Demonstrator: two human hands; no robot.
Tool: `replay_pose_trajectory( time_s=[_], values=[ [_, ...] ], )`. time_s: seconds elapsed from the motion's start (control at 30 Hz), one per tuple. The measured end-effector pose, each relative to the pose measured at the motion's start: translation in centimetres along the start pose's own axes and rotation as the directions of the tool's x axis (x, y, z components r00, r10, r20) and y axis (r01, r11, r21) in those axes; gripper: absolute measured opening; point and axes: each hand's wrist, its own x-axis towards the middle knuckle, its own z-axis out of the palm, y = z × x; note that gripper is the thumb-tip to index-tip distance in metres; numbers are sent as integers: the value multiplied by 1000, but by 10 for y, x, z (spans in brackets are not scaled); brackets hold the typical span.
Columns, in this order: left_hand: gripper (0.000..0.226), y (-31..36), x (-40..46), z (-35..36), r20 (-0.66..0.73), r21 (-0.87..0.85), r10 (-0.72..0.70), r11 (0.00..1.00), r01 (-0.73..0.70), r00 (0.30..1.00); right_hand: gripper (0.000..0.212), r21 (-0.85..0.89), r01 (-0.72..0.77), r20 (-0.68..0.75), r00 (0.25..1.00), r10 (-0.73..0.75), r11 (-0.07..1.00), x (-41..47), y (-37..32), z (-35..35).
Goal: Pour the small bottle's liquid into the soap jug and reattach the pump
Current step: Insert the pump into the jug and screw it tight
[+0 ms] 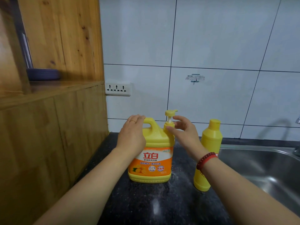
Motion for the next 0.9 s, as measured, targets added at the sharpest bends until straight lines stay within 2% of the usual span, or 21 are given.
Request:
replay_pose_trajectory(
  time_s=[0.3, 0.73, 0.9],
  values=[
    [70, 0, 0, 0, 7, 6, -1, 1000, 1, 1000, 35, -13, 19, -12, 1000, -19, 1000, 3, 1, 1],
    [70, 0, 1, 1, 4, 6, -5, 1000, 5, 1000, 44, -25, 0, 23, 1000, 0, 1000, 1, 1, -1],
    [70, -1, 1, 1, 1, 12, -7, 1000, 7, 1000, 38, -33, 10, 7, 1000, -10, 999, 2, 2, -1]
  ],
)
